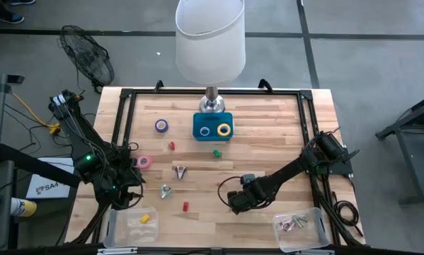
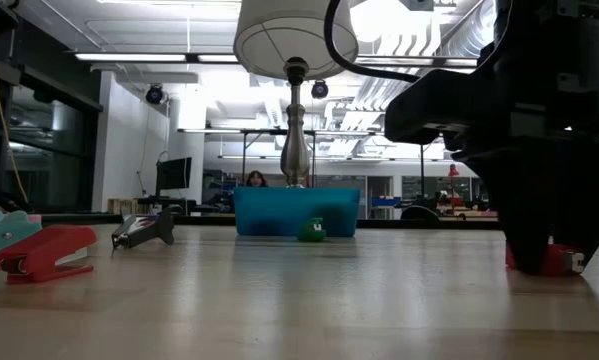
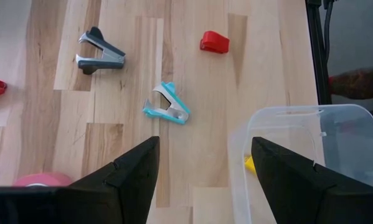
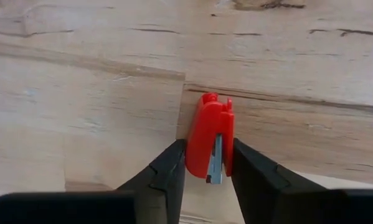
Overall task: Pick and place Stapler, Stapler remover, tape
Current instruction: Put the right red stapler into the left transparent bin
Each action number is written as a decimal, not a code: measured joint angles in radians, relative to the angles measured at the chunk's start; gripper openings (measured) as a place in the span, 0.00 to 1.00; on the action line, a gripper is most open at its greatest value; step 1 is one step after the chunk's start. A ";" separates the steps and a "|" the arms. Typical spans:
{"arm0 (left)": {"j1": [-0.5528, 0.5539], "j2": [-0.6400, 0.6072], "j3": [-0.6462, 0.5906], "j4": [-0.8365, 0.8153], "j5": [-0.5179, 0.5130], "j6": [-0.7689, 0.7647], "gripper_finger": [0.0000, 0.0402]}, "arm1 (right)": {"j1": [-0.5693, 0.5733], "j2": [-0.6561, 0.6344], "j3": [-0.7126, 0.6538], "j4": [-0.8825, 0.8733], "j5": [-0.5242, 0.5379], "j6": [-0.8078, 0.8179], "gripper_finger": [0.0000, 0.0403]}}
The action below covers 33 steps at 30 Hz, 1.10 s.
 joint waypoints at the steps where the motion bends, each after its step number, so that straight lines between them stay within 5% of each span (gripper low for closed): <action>1: 0.000 0.000 0.000 0.001 0.000 0.000 0.62 | 0.000 0.000 0.000 0.000 -0.003 -0.005 0.26; 14: 0.000 0.000 0.000 0.025 -0.065 -0.001 0.62 | 0.000 -0.006 0.012 0.006 -0.014 -0.131 0.19; 33: 0.001 0.000 0.000 0.316 -0.402 0.194 0.62 | -0.128 -0.006 0.371 0.084 0.136 -0.978 0.19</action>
